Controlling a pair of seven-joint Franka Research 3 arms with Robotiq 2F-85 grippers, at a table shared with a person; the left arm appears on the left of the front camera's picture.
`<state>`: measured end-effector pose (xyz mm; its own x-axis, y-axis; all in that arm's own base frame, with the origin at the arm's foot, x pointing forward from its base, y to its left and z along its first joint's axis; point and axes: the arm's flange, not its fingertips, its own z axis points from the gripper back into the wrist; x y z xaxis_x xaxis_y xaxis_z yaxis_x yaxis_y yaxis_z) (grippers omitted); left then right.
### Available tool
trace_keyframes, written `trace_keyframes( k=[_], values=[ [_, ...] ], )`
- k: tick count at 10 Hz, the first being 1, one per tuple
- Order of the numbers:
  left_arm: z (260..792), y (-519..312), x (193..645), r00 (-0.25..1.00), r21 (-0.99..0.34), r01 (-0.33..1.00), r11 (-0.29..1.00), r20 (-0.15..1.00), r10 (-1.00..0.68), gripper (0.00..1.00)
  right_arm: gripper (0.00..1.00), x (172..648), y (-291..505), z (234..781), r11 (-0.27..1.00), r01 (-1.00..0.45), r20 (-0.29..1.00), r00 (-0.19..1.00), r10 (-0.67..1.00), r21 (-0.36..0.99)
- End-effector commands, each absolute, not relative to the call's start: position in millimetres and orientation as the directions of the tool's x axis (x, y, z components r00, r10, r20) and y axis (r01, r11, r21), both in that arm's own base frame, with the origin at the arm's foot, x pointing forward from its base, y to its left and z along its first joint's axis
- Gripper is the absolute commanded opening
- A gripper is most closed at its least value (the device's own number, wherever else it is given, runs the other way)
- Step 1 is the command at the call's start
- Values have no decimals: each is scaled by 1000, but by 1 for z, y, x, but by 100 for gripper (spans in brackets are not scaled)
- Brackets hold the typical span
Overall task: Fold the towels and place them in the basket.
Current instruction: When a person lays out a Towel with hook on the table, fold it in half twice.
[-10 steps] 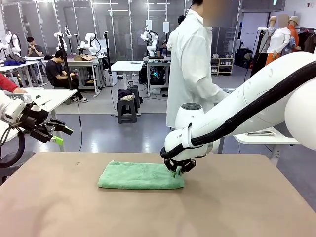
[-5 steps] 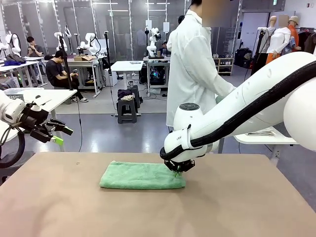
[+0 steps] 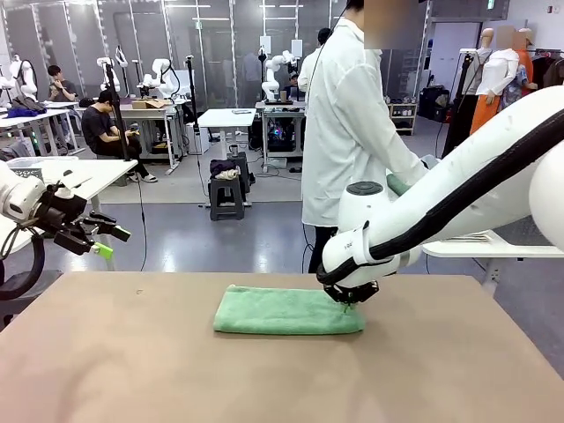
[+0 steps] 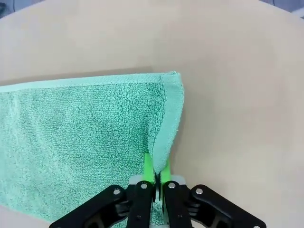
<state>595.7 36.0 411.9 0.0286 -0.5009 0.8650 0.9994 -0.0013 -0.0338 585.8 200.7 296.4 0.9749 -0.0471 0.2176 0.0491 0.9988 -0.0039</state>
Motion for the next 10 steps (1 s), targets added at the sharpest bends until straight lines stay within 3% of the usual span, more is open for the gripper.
trace_keyframes(
  k=[1,3,7,10],
  values=[
    [412,35,596,31,-36,999,-1,865,-501,100,0,573,197,310,1000,11,258,966,-12,6],
    [412,35,596,31,-36,999,-1,865,-501,100,0,566,205,347,999,-17,316,949,5,34],
    [412,35,596,31,-36,999,-1,865,-501,100,0,541,279,415,1000,9,281,959,-14,18],
    [412,35,596,31,-36,999,-1,865,-501,100,0,553,366,414,998,60,240,969,-62,14]
  ],
)
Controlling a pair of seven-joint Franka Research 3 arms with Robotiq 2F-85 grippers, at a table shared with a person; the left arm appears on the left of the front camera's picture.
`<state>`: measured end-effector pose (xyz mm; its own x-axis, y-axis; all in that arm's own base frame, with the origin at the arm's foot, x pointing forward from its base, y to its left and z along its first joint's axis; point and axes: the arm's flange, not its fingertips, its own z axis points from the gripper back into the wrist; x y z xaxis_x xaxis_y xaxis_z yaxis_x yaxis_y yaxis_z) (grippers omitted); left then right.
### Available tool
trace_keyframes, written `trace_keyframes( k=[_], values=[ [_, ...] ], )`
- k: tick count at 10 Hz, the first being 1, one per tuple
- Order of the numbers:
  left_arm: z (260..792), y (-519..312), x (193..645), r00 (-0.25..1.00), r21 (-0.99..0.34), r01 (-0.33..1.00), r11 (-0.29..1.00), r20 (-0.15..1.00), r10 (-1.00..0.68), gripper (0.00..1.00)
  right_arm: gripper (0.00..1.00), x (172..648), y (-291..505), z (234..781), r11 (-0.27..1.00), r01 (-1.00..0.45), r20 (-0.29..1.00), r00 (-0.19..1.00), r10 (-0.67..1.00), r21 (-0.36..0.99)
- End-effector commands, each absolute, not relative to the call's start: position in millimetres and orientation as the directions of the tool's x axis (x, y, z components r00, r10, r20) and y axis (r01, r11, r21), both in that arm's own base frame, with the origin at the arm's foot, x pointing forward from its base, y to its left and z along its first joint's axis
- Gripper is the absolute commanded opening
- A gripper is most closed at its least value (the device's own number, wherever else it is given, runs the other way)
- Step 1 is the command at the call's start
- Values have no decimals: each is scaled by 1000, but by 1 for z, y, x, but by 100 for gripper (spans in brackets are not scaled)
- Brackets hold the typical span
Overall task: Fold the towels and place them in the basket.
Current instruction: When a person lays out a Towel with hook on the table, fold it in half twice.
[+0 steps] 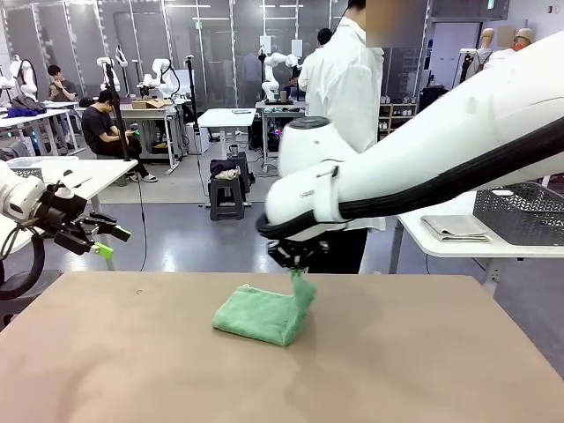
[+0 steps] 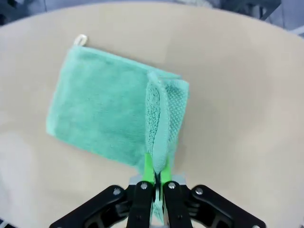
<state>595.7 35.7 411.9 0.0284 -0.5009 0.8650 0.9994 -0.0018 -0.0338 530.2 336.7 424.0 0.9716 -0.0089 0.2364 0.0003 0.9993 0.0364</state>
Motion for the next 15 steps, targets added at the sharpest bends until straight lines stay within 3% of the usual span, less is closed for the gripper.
trace_keyframes(
  k=[1,6,12,13,14,15],
  values=[
    [412,35,596,31,-36,999,-1,865,-501,100,0,558,387,411,996,81,237,967,-88,36],
    [412,35,596,31,-36,999,-1,865,-501,100,0,568,436,383,967,224,139,961,-239,119],
    [412,35,596,31,-36,999,-1,865,-501,100,0,583,458,354,936,321,185,920,-345,144],
    [412,35,596,31,-36,999,-1,865,-501,100,9,583,460,350,931,333,183,916,-356,147],
    [412,35,596,31,-36,999,-1,865,-501,100,25,583,461,349,923,351,177,910,-376,157],
    [412,35,596,31,-36,999,-1,865,-501,100,29,584,461,346,923,347,182,909,-375,167]
  ],
)
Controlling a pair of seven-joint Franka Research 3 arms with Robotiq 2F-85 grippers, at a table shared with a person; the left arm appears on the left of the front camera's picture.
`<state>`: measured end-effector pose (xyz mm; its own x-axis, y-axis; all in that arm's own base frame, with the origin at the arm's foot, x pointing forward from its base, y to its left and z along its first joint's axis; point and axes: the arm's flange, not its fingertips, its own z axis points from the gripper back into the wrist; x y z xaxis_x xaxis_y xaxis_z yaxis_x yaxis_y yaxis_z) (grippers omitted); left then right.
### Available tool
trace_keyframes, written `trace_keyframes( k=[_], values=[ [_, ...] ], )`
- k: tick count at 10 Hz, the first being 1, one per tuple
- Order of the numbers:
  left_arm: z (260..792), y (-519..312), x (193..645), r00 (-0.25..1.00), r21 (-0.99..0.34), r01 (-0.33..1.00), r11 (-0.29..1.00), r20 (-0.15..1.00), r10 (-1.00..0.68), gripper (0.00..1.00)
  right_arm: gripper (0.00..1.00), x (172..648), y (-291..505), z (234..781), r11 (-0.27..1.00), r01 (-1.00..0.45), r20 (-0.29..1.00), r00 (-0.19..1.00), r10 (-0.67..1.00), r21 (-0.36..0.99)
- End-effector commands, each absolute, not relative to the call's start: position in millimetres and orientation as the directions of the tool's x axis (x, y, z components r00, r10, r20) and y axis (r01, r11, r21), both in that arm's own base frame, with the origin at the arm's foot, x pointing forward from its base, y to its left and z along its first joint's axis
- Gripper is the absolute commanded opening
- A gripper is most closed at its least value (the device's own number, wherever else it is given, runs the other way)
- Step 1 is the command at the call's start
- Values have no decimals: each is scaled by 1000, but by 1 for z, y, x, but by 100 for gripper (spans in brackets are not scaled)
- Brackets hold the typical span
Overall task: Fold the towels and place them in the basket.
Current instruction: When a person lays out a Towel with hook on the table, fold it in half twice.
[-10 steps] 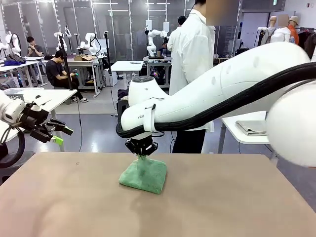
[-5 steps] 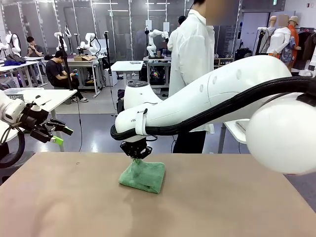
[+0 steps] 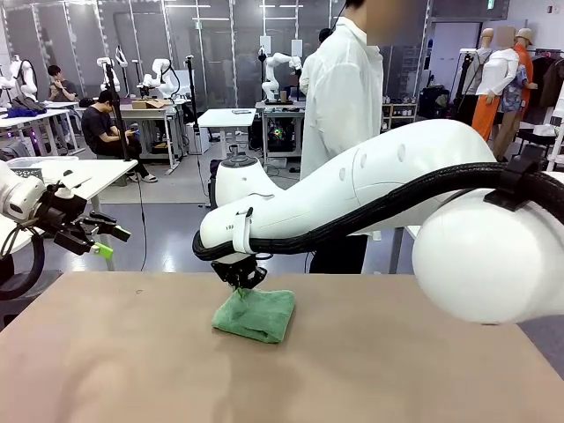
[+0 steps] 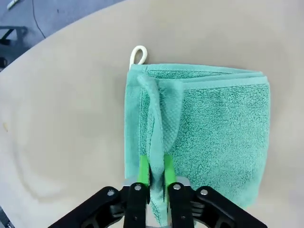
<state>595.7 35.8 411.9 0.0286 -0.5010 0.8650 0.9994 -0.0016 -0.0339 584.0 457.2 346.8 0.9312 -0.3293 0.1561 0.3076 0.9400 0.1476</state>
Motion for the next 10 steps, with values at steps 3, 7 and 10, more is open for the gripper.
trace_keyframes(
  k=[3,7,10],
  values=[
    [412,35,596,31,-36,999,-1,865,-501,100,65,578,450,349,921,331,183,912,-368,205],
    [412,35,596,31,-36,999,-1,865,-501,100,89,544,385,352,953,215,125,962,-245,215],
    [412,35,596,31,-36,999,-1,865,-501,100,89,518,331,344,950,181,76,976,-206,254]
  ],
)
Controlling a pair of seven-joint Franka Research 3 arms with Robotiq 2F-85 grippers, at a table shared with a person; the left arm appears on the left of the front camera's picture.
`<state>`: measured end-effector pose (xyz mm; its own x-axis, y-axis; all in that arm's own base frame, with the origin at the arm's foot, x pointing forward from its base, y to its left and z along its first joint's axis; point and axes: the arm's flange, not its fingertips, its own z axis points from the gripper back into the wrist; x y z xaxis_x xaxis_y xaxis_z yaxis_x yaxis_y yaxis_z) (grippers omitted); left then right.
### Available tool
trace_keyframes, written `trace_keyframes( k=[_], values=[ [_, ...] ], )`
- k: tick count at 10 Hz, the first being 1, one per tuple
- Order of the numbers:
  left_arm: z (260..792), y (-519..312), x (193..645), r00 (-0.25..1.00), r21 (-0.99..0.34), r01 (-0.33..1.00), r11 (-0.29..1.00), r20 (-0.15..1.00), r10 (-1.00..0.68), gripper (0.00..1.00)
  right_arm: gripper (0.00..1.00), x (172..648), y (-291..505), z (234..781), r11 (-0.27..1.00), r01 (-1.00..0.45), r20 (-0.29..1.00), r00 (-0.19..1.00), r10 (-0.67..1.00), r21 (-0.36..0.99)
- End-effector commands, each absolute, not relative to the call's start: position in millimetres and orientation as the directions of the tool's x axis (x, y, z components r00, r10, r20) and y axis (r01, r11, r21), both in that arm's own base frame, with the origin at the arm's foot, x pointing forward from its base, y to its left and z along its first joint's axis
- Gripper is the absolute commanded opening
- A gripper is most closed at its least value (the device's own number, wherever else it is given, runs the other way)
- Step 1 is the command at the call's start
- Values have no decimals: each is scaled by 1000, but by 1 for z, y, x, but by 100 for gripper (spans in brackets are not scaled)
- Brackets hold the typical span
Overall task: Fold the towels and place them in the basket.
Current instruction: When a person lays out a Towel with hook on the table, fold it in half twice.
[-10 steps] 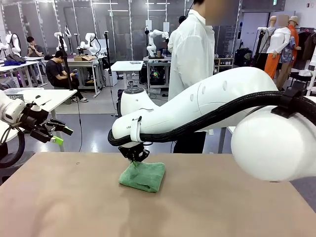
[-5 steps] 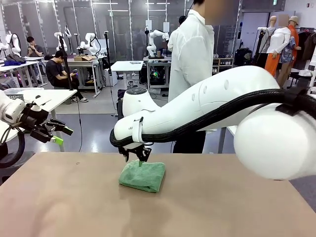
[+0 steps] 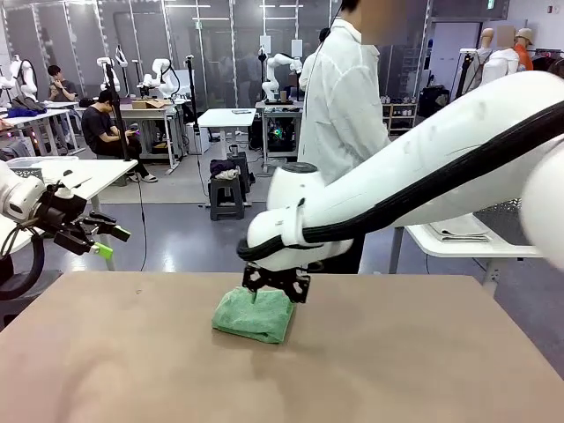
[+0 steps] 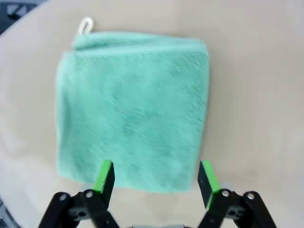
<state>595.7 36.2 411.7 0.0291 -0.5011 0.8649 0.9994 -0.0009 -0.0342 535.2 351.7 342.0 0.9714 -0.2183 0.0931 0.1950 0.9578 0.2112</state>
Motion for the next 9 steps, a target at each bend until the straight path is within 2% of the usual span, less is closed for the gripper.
trace_keyframes(
  k=[1,4,9],
  values=[
    [412,35,596,31,-36,999,-1,865,-501,100,89,516,320,342,942,184,70,975,-212,280],
    [412,35,596,31,-36,999,-1,865,-501,100,89,509,301,340,931,193,61,973,-222,308],
    [412,35,596,31,-36,999,-1,865,-501,100,89,515,309,339,941,205,53,972,-227,271]
  ],
)
